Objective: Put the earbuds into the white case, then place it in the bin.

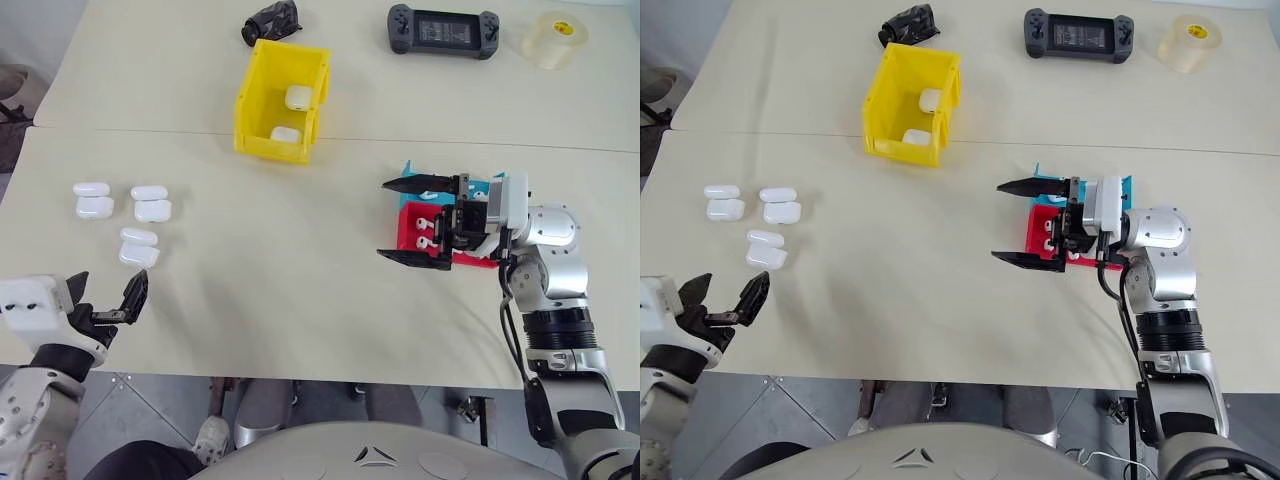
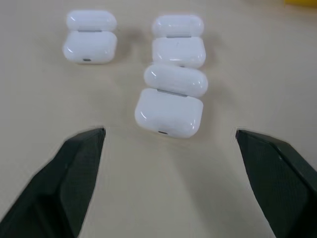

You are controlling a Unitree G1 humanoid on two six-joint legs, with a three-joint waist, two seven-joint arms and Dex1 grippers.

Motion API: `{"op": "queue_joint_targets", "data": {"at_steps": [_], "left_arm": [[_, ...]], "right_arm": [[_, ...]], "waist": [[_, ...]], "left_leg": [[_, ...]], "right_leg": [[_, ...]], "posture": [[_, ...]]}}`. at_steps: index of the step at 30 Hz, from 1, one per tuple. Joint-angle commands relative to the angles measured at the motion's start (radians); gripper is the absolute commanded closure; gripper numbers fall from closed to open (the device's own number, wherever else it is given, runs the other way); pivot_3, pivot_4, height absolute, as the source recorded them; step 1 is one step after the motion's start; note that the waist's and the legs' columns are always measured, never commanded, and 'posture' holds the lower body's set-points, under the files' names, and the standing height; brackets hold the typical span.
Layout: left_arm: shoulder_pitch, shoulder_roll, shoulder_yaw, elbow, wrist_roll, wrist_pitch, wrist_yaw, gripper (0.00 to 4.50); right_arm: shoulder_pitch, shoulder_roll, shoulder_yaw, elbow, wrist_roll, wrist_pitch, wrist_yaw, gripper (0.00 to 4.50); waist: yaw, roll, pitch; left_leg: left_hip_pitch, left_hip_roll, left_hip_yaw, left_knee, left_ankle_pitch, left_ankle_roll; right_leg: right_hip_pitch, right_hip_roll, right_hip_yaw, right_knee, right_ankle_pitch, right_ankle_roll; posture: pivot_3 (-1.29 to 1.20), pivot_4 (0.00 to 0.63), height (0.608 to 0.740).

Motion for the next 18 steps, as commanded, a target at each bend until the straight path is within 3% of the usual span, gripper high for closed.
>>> {"op": "queue_joint_targets", "data": {"at_steps": [1, 6, 11, 18], "left_arm": [[-0.058, 0.043, 0.071, -0.051, -0.095, 0.182, 0.075, 0.02], [-0.321, 0.229, 0.039, 0.057, -0.169, 0.476, 0.079, 0.02], [-0.481, 0.345, -0.030, 0.178, -0.106, 0.629, 0.052, 0.02], [-0.567, 0.395, -0.114, 0.283, -0.065, 0.678, 0.008, 0.02]], "right_arm": [[0.006, -0.017, -0.022, -0.008, 0.028, -0.001, 0.031, 0.00], [0.019, -0.012, -0.008, -0.055, 0.037, 0.043, 0.001, 0.00], [0.022, -0.011, -0.008, -0.087, 0.040, 0.063, -0.013, 0.00], [0.034, -0.008, -0.010, -0.116, 0.040, 0.072, -0.029, 0.00]], "waist": [[-0.003, 0.000, 0.000], [-0.002, 0.000, 0.000], [-0.014, 0.000, 0.001], [-0.009, 0.000, 0.001]], "left_leg": [[0.000, 0.000, 0.000, 0.000, 0.000, 0.000], [0.000, 0.000, -0.001, 0.001, 0.001, -0.003], [0.002, -0.001, -0.002, -0.001, 0.002, -0.003], [0.000, -0.001, -0.002, -0.002, 0.002, -0.004]], "right_leg": [[0.000, 0.000, 0.000, 0.000, 0.000, 0.000], [0.000, 0.000, -0.001, 0.003, 0.000, -0.001], [-0.001, 0.001, -0.001, 0.004, -0.001, -0.001], [-0.003, 0.001, -0.002, 0.004, -0.001, -0.002]], "posture": [[0.00, 0.150, 0.740], [0.00, 0.150, 0.740], [0.00, 0.150, 0.740], [0.00, 0.150, 0.740]]}}
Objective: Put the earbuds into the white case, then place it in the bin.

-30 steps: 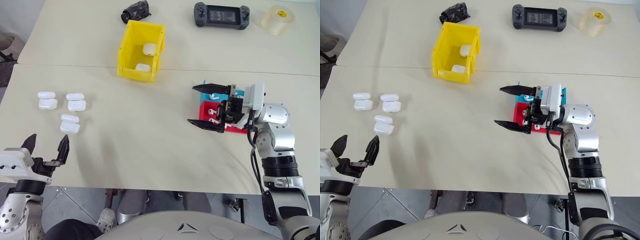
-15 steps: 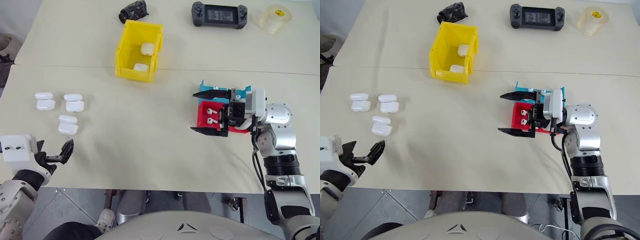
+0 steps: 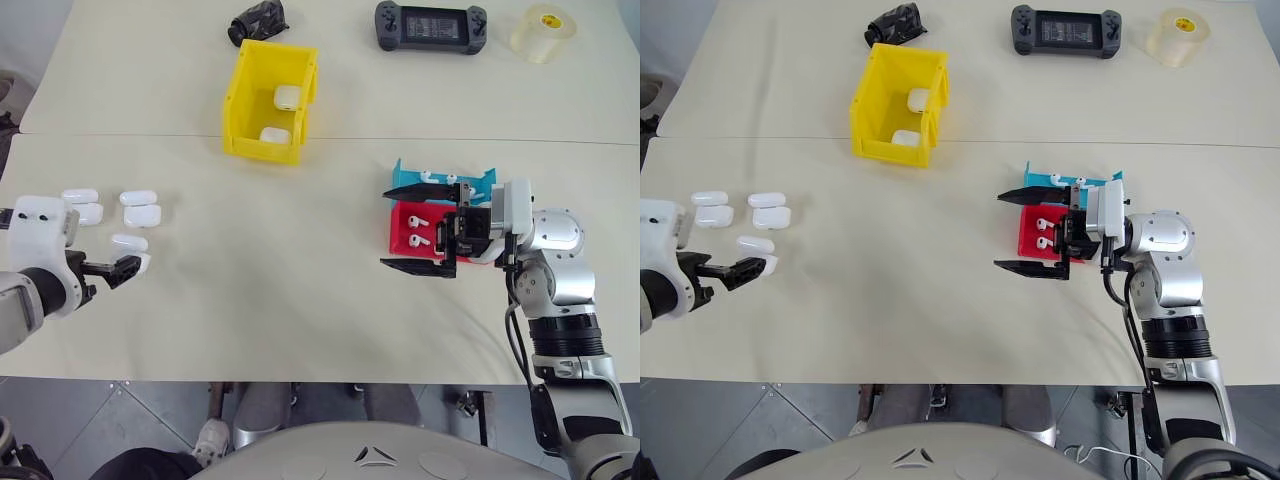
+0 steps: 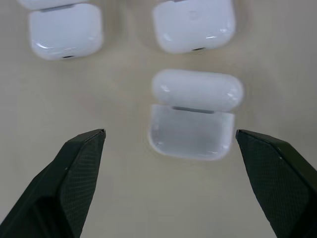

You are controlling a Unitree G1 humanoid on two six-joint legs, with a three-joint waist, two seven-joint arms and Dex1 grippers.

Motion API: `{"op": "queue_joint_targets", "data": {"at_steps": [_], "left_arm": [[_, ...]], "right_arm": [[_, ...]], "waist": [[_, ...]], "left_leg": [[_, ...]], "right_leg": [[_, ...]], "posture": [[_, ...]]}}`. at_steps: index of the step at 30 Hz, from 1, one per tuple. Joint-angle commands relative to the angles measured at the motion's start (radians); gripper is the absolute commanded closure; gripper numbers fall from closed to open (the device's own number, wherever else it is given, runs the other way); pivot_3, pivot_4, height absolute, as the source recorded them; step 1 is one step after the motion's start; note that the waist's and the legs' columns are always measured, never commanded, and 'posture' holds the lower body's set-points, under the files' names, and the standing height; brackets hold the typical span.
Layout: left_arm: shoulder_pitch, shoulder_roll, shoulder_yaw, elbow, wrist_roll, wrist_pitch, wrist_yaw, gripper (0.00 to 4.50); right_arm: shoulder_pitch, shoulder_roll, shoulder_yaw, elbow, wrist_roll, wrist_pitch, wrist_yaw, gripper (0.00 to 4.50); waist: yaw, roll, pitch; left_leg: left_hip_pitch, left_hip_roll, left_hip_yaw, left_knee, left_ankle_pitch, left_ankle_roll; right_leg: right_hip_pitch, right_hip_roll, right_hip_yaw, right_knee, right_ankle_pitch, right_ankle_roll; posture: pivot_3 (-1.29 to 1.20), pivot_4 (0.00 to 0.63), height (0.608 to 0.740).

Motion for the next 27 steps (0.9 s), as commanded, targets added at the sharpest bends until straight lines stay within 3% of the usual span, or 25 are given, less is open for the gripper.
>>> {"op": "queue_joint_targets", "data": {"at_steps": [1, 11, 22, 27], "left_arm": [[-0.023, 0.002, -0.030, 0.034, 0.036, 0.007, -0.019, 0.02], [-0.106, -0.015, -0.134, 0.117, 0.136, -0.010, -0.080, 0.02], [-0.116, 0.031, -0.241, 0.176, 0.209, -0.066, -0.183, 0.02], [-0.085, 0.064, -0.254, 0.183, 0.219, -0.074, -0.233, 1.22]], "right_arm": [[0.006, 0.001, -0.012, -0.047, 0.020, 0.002, -0.009, 0.00], [0.017, 0.013, -0.007, -0.076, 0.018, 0.005, -0.039, 0.00], [0.032, 0.018, -0.013, -0.095, 0.010, -0.005, -0.068, 0.00], [0.039, 0.015, -0.014, -0.103, 0.009, -0.005, -0.075, 0.00]], "waist": [[0.003, 0.000, 0.000], [0.003, 0.000, 0.000], [0.005, 0.000, 0.000], [0.002, 0.000, 0.000]], "left_leg": [[0.000, 0.000, 0.000, 0.000, 0.000, 0.000], [0.000, 0.000, 0.000, 0.001, 0.000, -0.001], [0.000, 0.000, 0.000, 0.001, 0.000, -0.001], [0.000, 0.000, 0.000, 0.001, 0.000, -0.001]], "right_leg": [[0.000, 0.000, 0.000, 0.000, 0.000, 0.000], [0.000, 0.000, 0.000, 0.000, 0.000, 0.000], [0.000, 0.000, 0.000, 0.001, 0.000, 0.000], [0.000, 0.000, 0.000, 0.001, 0.000, 0.000]], "posture": [[0.00, 0.150, 0.740], [0.00, 0.150, 0.740], [0.00, 0.150, 0.740], [0.00, 0.150, 0.740]]}}
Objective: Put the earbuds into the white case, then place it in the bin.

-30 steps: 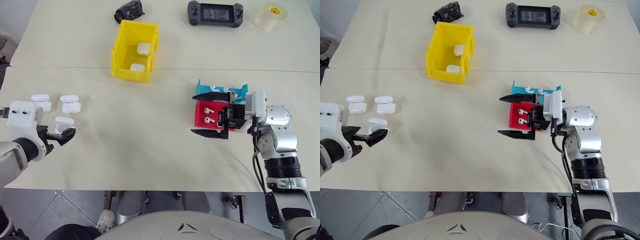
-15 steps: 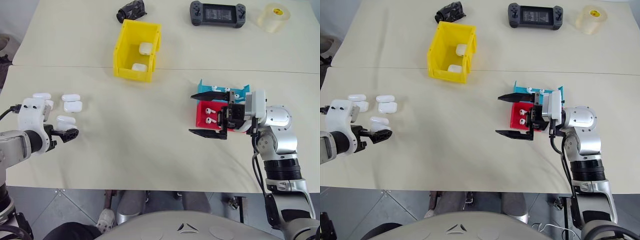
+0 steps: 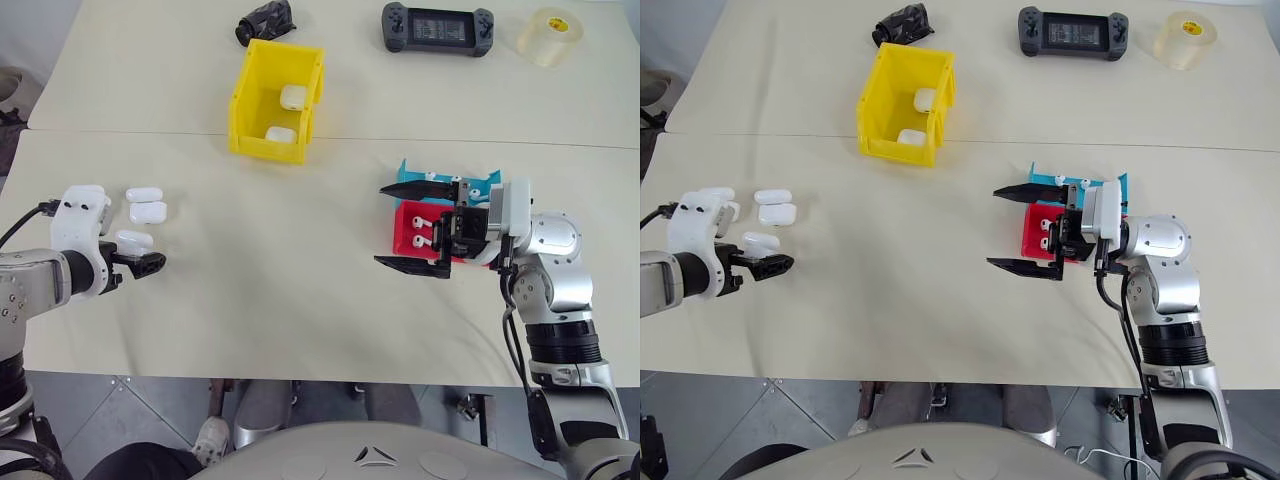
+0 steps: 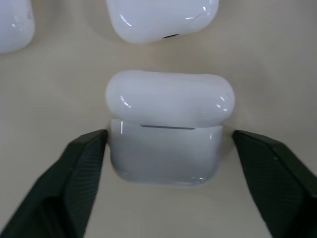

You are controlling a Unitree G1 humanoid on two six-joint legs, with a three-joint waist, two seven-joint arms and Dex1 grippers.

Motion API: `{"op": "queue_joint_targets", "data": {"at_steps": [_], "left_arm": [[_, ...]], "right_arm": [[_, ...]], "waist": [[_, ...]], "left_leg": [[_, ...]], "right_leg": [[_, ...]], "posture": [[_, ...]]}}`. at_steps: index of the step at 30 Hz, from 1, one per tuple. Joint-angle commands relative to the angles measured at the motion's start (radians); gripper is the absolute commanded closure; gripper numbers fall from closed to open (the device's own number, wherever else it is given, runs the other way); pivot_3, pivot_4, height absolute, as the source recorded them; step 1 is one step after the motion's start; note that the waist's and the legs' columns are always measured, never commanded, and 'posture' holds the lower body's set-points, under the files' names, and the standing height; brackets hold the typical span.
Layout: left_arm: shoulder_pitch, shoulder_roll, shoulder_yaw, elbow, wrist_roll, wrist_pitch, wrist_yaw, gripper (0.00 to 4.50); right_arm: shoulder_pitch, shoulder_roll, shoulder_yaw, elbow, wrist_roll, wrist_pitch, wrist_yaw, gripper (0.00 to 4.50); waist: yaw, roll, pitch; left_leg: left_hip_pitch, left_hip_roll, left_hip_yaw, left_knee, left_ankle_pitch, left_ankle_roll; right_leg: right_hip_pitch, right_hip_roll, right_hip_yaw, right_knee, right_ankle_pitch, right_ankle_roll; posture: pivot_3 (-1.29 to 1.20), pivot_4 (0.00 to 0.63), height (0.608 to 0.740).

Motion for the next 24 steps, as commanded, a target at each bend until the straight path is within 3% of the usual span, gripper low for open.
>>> {"op": "queue_joint_targets", "data": {"at_steps": [1, 8, 12, 15, 20, 24], "left_arm": [[0.033, 0.029, -0.012, 0.017, 0.036, -0.006, -0.026, 1.57], [0.077, 0.015, 0.047, -0.009, 0.044, -0.105, -0.087, 1.70], [0.131, -0.086, 0.149, -0.088, 0.029, -0.427, -0.198, 1.70], [0.244, -0.163, 0.167, -0.179, 0.022, -0.741, -0.396, 1.70], [0.318, -0.295, 0.108, -0.166, 0.058, -1.105, -0.566, 1.70], [0.265, -0.391, -0.067, -0.107, 0.106, -1.296, -0.640, 1.70]], "right_arm": [[0.009, -0.002, -0.013, -0.040, 0.010, -0.013, -0.010, 0.00], [0.005, -0.010, -0.016, -0.034, 0.004, -0.015, -0.014, 0.00], [-0.002, -0.029, -0.036, -0.013, 0.002, -0.016, -0.015, 0.00], [0.006, -0.065, -0.061, -0.001, 0.002, -0.017, -0.010, 0.00], [0.031, -0.115, -0.097, -0.007, 0.002, -0.013, -0.013, 0.00], [0.085, -0.182, -0.170, -0.024, 0.002, -0.008, -0.033, 0.00]], "waist": [[-0.004, 0.000, 0.000], [-0.008, 0.000, 0.000], [-0.001, 0.000, 0.000], [0.001, 0.000, 0.000], [0.004, 0.000, 0.000], [0.009, 0.001, 0.001]], "left_leg": [[0.000, 0.000, 0.000, 0.000, 0.000, 0.000], [0.001, 0.000, 0.000, 0.000, 0.000, 0.000], [-0.001, 0.000, 0.000, 0.000, 0.000, 0.000], [-0.002, 0.000, 0.000, 0.000, 0.000, 0.000], [-0.001, 0.000, 0.000, 0.001, -0.001, 0.001], [-0.001, 0.000, 0.000, 0.003, 0.000, 0.001]], "right_leg": [[0.000, 0.000, 0.000, 0.000, 0.000, 0.000], [0.000, 0.000, 0.000, 0.000, 0.000, 0.000], [0.000, 0.000, 0.000, -0.001, 0.000, 0.000], [0.000, -0.001, -0.001, -0.002, 0.000, 0.000], [0.002, -0.001, -0.002, -0.004, 0.000, 0.000], [0.004, -0.001, -0.002, -0.003, 0.000, 0.000]], "posture": [[0.00, 0.150, 0.740], [0.00, 0.150, 0.740], [0.00, 0.150, 0.740], [0.00, 0.150, 0.740], [0.00, 0.150, 0.740], [0.00, 0.150, 0.740]]}}
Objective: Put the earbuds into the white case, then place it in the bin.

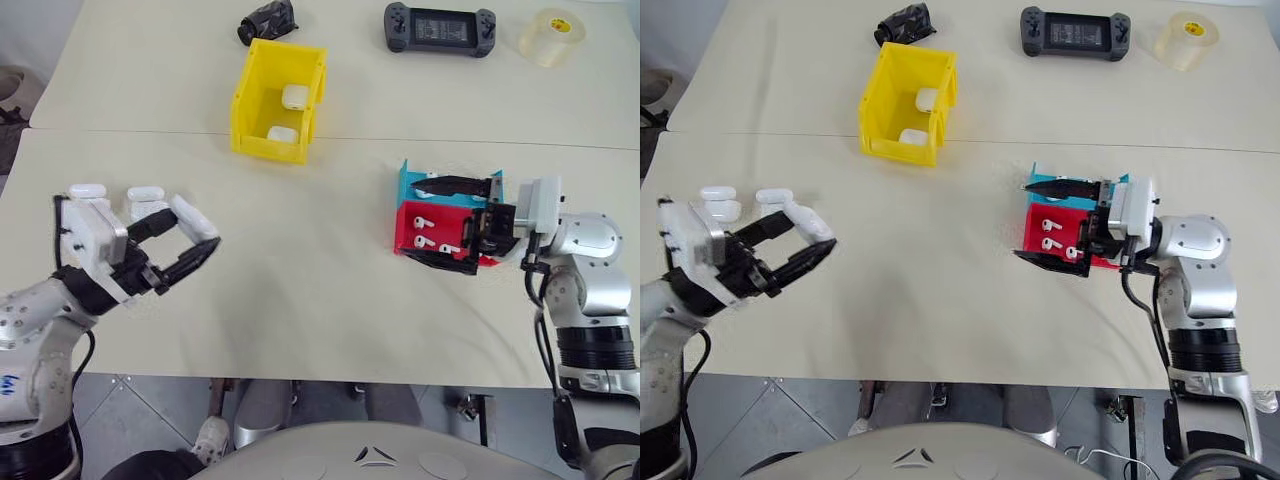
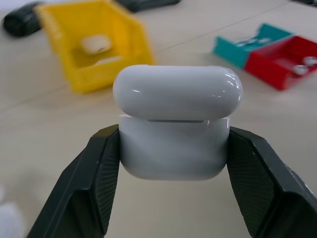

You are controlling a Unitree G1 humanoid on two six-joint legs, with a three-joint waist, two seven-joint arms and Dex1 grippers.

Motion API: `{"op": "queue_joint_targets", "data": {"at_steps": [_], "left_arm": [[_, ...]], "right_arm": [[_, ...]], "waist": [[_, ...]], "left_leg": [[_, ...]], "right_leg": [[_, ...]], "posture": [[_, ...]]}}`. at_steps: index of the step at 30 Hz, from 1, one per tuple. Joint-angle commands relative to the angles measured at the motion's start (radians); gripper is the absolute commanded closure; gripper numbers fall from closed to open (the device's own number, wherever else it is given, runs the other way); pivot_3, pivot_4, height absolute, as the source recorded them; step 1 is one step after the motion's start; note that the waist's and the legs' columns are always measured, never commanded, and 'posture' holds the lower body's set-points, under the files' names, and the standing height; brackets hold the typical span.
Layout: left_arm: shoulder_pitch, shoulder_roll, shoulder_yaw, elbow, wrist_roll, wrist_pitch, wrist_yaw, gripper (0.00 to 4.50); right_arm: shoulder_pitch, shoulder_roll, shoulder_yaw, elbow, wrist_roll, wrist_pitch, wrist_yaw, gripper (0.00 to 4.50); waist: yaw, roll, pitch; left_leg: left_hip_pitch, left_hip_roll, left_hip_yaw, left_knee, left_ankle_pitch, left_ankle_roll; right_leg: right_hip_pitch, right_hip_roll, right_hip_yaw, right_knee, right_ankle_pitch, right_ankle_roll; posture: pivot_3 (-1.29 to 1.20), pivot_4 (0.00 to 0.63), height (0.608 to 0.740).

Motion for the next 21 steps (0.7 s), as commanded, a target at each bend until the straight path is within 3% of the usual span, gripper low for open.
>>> {"op": "queue_joint_targets", "data": {"at_steps": [1, 8, 14, 21], "left_arm": [[-0.062, -0.067, -0.114, 0.025, 0.032, -0.147, -0.027, 1.70], [-0.147, -0.196, -0.386, 0.152, 0.123, -0.362, -0.124, 1.70], [-0.270, -0.339, -0.562, 0.291, 0.170, -0.492, -0.158, 1.70], [-0.367, -0.401, -0.628, 0.354, 0.151, -0.537, -0.186, 1.70]], "right_arm": [[0.034, -0.049, -0.078, -0.039, 0.009, -0.006, -0.024, 0.00], [0.182, -0.156, -0.220, -0.097, 0.018, 0.020, -0.059, 0.00], [0.329, -0.256, -0.366, -0.010, -0.024, 0.001, -0.046, 0.00], [0.408, -0.315, -0.412, 0.004, -0.054, 0.019, -0.045, 0.00]], "waist": [[0.003, 0.000, 0.000], [0.003, 0.000, 0.000], [0.019, 0.000, 0.000], [0.014, 0.000, 0.000]], "left_leg": [[0.000, 0.000, 0.000, 0.001, 0.000, 0.000], [-0.001, 0.000, 0.001, 0.004, -0.001, 0.002], [-0.001, 0.000, 0.002, 0.007, -0.002, 0.003], [0.000, 0.001, 0.006, 0.009, -0.003, 0.005]], "right_leg": [[0.000, 0.000, 0.000, 0.000, 0.000, 0.000], [0.000, 0.000, 0.000, 0.001, 0.000, 0.001], [0.001, 0.001, 0.000, 0.002, 0.001, 0.001], [0.001, 0.002, 0.003, 0.002, 0.002, 0.003]], "posture": [[0.00, 0.150, 0.740], [0.00, 0.150, 0.740], [0.00, 0.150, 0.740], [0.00, 0.150, 0.740]]}}
